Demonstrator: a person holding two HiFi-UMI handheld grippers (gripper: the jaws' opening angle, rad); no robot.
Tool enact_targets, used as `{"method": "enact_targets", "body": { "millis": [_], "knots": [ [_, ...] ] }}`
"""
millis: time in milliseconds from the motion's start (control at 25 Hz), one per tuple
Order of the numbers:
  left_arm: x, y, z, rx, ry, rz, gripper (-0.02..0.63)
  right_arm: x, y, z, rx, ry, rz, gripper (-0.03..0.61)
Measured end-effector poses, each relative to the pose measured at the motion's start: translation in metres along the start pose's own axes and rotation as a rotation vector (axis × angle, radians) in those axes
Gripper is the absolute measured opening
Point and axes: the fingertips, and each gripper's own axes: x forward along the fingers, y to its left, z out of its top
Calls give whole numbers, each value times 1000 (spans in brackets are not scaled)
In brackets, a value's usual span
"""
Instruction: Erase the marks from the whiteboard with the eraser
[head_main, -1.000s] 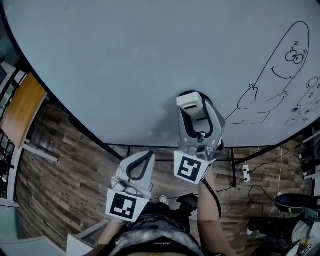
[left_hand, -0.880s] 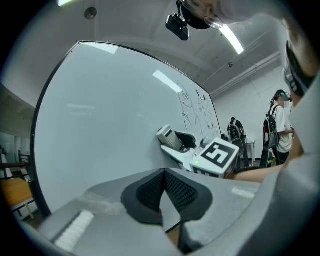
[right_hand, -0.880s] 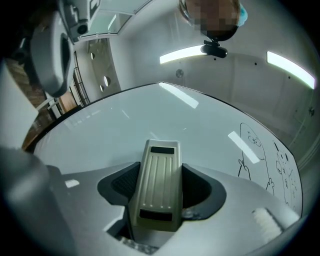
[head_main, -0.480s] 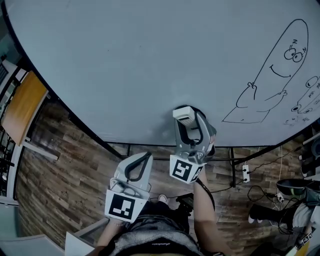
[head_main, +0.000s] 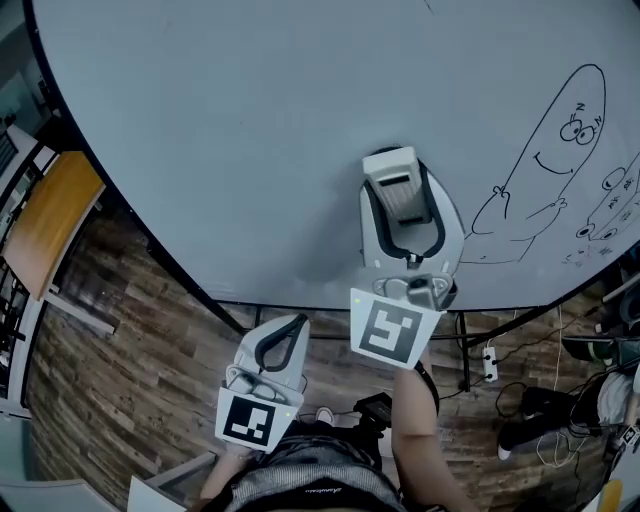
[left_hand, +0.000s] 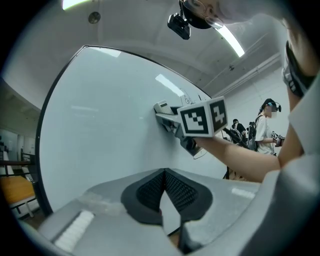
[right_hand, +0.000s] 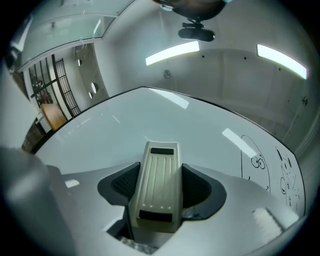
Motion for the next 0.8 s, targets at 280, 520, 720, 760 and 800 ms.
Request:
{"method": "enact_targets", "body": {
  "millis": [280, 520, 720, 760, 800],
  "knots": [
    [14, 18, 16, 4, -51, -15, 5, 26, -30, 32, 3, 53, 0, 264],
    [25, 31, 43, 11, -91, -54, 4, 62, -63, 80, -7, 98, 26, 264],
    [17, 49, 59, -20, -121, -57, 5, 87, -74, 119, -40, 105, 24, 264],
    [15, 54, 59, -29, -118, -48, 5, 90, -75, 124, -50, 108, 19, 264],
    [11, 60, 59, -36, -115, -40, 5, 93, -76, 128, -60, 116, 14, 264]
  ]
}}
